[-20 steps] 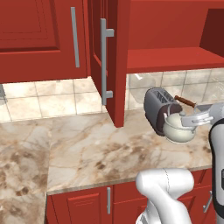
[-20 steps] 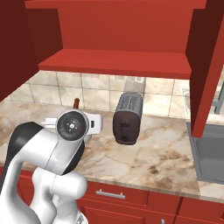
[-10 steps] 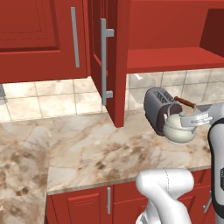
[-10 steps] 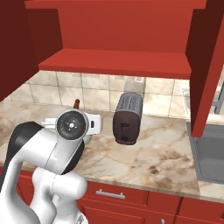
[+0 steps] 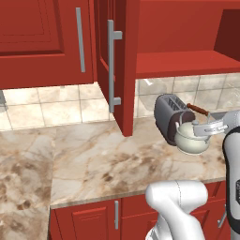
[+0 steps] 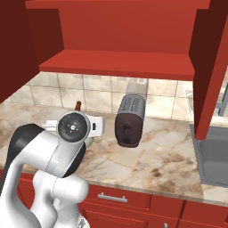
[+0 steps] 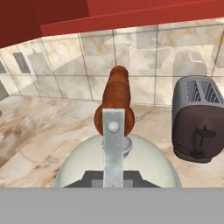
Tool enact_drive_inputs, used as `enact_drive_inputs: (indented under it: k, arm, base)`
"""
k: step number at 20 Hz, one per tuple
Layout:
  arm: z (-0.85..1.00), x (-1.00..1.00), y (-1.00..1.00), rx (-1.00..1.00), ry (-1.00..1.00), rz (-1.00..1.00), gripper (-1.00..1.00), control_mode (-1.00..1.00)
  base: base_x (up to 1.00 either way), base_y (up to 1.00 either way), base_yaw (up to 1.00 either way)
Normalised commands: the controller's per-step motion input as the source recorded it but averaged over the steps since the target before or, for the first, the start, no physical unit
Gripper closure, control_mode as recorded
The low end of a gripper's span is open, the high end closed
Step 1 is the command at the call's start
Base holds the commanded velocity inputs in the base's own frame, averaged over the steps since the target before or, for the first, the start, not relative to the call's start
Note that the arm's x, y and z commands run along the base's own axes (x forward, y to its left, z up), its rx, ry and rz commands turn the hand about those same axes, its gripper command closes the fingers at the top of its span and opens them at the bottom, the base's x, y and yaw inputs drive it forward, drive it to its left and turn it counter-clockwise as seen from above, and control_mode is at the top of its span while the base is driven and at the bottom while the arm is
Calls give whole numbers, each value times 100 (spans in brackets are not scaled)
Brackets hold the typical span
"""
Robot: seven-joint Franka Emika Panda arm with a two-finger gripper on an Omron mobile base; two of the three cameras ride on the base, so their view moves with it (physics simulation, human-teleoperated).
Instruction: Open the cabinet, pick the kettle from the cabinet, and place it in the sink.
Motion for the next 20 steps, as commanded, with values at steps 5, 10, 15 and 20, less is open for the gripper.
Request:
enact_drive_inputs:
  k: [5, 10, 15, 20]
  arm:
    - [0, 0, 0, 0, 0, 0, 100, -100]
    - [0, 0, 0, 0, 0, 0, 100, -100]
    - [0, 0, 0, 0, 0, 0, 100, -100]
    - [0, 0, 0, 0, 0, 0, 100, 100]
  base:
    - [0, 0, 0]
    - [0, 0, 0]
    - [0, 0, 0]
    - [0, 0, 0]
